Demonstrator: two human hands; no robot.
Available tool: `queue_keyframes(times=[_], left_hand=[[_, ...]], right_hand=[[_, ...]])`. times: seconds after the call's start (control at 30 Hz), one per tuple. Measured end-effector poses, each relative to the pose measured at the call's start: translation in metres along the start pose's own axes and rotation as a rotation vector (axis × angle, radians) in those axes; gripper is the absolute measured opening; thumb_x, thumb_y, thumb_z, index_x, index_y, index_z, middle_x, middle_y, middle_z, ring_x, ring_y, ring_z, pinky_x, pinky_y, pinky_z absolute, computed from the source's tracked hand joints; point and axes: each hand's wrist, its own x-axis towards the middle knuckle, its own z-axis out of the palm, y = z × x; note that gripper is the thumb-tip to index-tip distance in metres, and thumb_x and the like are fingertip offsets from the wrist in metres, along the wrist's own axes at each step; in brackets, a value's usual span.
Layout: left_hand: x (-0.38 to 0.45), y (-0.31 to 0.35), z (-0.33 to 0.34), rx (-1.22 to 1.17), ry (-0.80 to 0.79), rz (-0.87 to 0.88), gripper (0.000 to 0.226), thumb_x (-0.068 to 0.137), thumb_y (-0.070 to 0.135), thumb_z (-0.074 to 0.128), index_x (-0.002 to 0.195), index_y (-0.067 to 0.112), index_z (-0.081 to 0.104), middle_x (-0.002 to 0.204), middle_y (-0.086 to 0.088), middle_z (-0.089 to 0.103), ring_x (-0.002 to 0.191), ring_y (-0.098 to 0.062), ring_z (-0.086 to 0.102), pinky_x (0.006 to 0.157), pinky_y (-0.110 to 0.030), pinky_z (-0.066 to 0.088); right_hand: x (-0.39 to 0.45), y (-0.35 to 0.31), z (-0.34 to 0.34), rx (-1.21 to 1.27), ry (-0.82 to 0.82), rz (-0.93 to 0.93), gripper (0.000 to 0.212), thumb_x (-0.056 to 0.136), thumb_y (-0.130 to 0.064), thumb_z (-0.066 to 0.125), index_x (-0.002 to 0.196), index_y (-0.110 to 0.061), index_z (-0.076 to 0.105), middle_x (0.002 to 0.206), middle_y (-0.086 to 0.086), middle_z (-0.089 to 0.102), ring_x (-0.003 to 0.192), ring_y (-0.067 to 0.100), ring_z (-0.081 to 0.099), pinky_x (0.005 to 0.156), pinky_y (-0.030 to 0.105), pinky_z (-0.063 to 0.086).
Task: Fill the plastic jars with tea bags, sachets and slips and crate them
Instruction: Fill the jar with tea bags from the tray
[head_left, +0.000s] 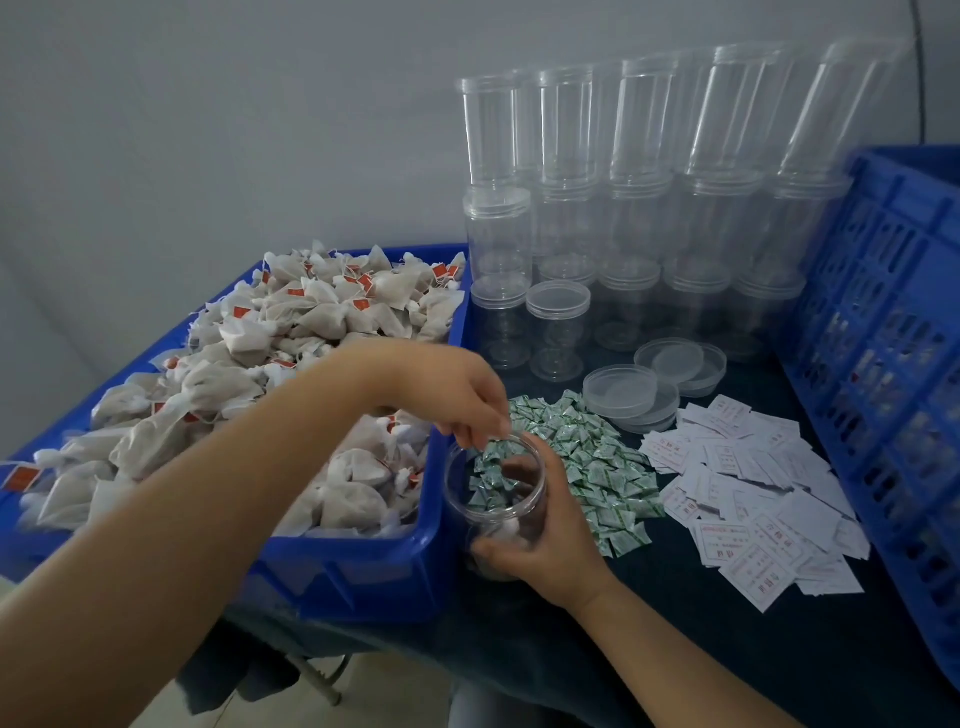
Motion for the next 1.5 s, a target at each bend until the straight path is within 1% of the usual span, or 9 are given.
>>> queue_keyframes(times=[0.17,0.33,0.5,0.7,0.9,1.07,1.27,1.37,1.5], left_hand=[[0.001,-0.049,-0.019,-0.022,0.453,-0.174,0.013,0.094,0.027,0.056,0.099,0.02,0.066,0.093,0.005,0.067,0.083,-0.01,0.063,0.071,-0.021,0.049],[0.015,-0.097,-0.012,0.079,0.821,-0.385,0.031,0.089,0.018,0.062,0.12,0.014,0.059,0.117,-0.005,0.062,0.094,-0.014,0.056,0.078,-0.024,0.041],[0.037,-0.128,0.006,0.178,0.785,-0.443,0.049,0.084,0.01,0.063,0.131,0.017,0.05,0.131,-0.009,0.053,0.115,-0.025,0.053,0.088,-0.034,0.046],[0.036,-0.142,0.017,0.418,0.841,-0.476,0.041,0.086,0.004,0.06,0.124,0.018,0.058,0.124,-0.007,0.056,0.11,-0.026,0.054,0.086,-0.039,0.052],[0.032,-0.139,0.022,0.686,0.868,-0.452,0.041,0.088,0.017,0.062,0.128,0.018,0.054,0.126,-0.006,0.053,0.113,-0.024,0.05,0.087,-0.032,0.048],[0.037,-0.136,0.021,0.766,0.85,-0.468,0.04,0.088,0.023,0.062,0.128,0.018,0.054,0.127,-0.005,0.053,0.118,-0.022,0.047,0.097,-0.032,0.041],[0.032,-0.139,0.012,0.606,0.912,-0.411,0.025,0.088,0.022,0.061,0.112,0.014,0.059,0.115,-0.005,0.058,0.105,-0.021,0.051,0.089,-0.034,0.045],[0.024,-0.136,0.005,0.447,0.884,-0.361,0.019,0.087,0.025,0.062,0.103,0.014,0.058,0.101,-0.002,0.06,0.088,-0.017,0.05,0.076,-0.031,0.045],[0.008,-0.13,-0.005,0.213,0.857,-0.327,0.008,0.088,0.02,0.059,0.095,0.016,0.057,0.088,-0.002,0.06,0.079,-0.018,0.054,0.071,-0.032,0.046]], right_hand=[[0.0,0.004,0.0,-0.019,0.001,-0.004,0.101,0.055,-0.044,0.088,0.132,-0.071,0.03,0.133,-0.009,0.052,0.129,0.006,0.05,0.099,0.017,0.044],[-0.001,0.004,-0.001,-0.037,-0.006,-0.015,0.1,0.056,-0.045,0.088,0.132,-0.072,0.028,0.134,-0.01,0.052,0.13,0.006,0.049,0.1,0.015,0.043],[-0.001,0.004,-0.001,-0.031,-0.014,-0.014,0.101,0.056,-0.045,0.087,0.132,-0.073,0.027,0.128,-0.026,0.052,0.13,0.005,0.049,0.098,0.011,0.041],[0.0,0.005,-0.001,-0.049,-0.014,-0.018,0.102,0.056,-0.047,0.086,0.133,-0.073,0.024,0.128,-0.032,0.049,0.131,0.005,0.048,0.102,0.013,0.04],[0.0,0.003,-0.002,-0.046,-0.011,-0.006,0.101,0.056,-0.048,0.086,0.132,-0.074,0.025,0.134,-0.014,0.052,0.13,0.003,0.048,0.101,0.011,0.039],[0.0,0.002,-0.002,-0.033,-0.018,-0.004,0.1,0.057,-0.045,0.086,0.131,-0.075,0.025,0.137,-0.013,0.05,0.129,0.0,0.047,0.097,0.008,0.04],[0.0,0.004,-0.001,-0.024,-0.017,-0.006,0.099,0.056,-0.045,0.086,0.13,-0.075,0.027,0.134,-0.013,0.051,0.129,0.001,0.048,0.098,0.008,0.04],[0.0,0.005,-0.001,-0.023,-0.011,-0.013,0.099,0.056,-0.045,0.087,0.131,-0.074,0.028,0.133,-0.012,0.053,0.129,0.003,0.049,0.099,0.011,0.041],[-0.001,0.006,-0.001,-0.017,-0.012,-0.007,0.1,0.056,-0.047,0.088,0.132,-0.072,0.029,0.134,-0.012,0.053,0.131,0.006,0.05,0.105,0.024,0.043]])
